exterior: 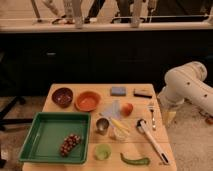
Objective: Place apple in red bowl
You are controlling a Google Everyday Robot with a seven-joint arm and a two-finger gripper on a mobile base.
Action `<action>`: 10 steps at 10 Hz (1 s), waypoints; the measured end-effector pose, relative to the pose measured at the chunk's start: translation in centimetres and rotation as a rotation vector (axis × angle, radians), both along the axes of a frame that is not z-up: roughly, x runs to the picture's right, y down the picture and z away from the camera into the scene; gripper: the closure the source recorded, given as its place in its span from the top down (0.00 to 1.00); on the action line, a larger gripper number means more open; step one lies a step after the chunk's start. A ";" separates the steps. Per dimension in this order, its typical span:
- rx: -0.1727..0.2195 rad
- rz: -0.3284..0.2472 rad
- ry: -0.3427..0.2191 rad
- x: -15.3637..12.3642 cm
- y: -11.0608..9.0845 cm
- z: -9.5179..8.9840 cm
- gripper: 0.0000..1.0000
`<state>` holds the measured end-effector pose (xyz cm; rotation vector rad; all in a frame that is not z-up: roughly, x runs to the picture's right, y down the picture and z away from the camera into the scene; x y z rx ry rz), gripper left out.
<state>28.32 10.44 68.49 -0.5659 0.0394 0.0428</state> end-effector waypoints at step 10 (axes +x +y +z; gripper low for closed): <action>-0.026 0.040 -0.011 -1.3 -0.8 2.7 0.80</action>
